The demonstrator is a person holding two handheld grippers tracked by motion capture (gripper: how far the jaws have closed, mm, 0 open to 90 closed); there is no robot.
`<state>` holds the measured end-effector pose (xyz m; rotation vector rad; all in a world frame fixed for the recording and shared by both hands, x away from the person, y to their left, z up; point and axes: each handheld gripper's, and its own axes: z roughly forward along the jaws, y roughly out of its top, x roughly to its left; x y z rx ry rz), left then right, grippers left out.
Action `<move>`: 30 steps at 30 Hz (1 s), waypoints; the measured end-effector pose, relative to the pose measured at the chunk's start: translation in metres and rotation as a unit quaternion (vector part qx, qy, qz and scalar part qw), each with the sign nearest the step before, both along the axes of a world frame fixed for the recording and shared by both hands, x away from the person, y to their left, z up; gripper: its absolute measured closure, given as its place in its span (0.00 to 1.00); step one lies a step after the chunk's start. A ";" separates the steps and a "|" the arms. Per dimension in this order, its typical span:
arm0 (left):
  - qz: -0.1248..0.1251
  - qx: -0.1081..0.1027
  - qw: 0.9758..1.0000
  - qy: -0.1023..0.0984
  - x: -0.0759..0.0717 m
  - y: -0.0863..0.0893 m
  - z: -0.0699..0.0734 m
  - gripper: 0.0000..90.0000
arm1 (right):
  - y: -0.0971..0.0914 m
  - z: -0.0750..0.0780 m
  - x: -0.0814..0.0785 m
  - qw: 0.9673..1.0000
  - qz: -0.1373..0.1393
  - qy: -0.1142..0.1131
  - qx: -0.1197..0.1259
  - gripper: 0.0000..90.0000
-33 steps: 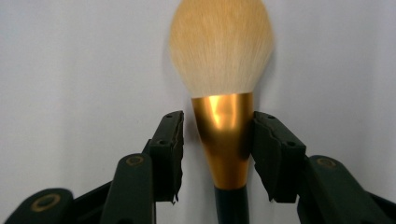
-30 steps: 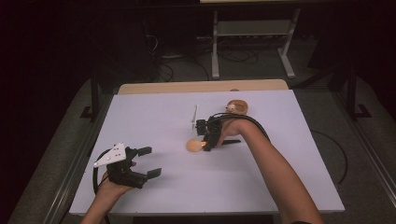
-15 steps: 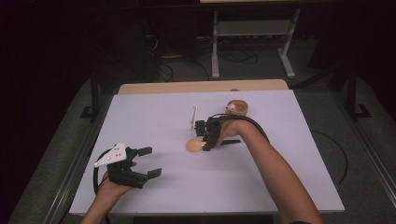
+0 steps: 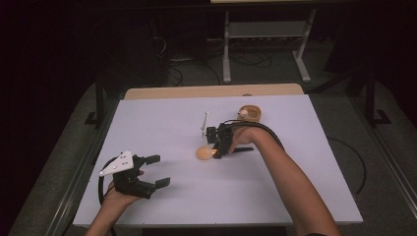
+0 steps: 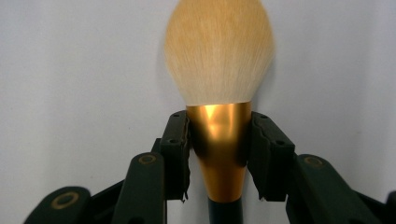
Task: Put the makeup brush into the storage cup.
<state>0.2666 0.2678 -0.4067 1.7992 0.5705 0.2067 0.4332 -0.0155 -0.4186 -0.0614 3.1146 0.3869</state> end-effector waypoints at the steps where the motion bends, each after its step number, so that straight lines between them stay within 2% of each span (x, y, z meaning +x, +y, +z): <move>1: 0.000 -0.001 1.000 0.000 0.000 0.000 0.000 0.11 | 0.000 0.000 0.000 1.000 0.000 0.000 0.000 0.67; 9: -0.002 -0.002 1.000 0.001 0.000 -0.001 -0.001 0.11 | -0.003 0.001 0.002 1.000 -0.008 0.000 0.011 0.68; 16: -0.002 -0.001 1.000 0.000 0.000 -0.001 -0.001 0.11 | -0.009 0.008 0.002 0.999 -0.037 0.005 0.029 0.68; 20: -0.002 0.000 1.000 0.000 0.000 -0.001 0.000 0.11 | -0.017 0.013 0.001 0.997 -0.060 0.006 0.051 0.68; 25: -0.002 -0.001 1.000 0.000 -0.001 -0.001 0.000 0.11 | -0.025 0.019 -0.001 0.995 -0.076 0.000 0.069 0.68; 30: -0.002 -0.001 1.000 0.001 -0.001 -0.001 0.000 0.11 | -0.033 0.024 -0.003 0.991 -0.099 -0.006 0.088 0.68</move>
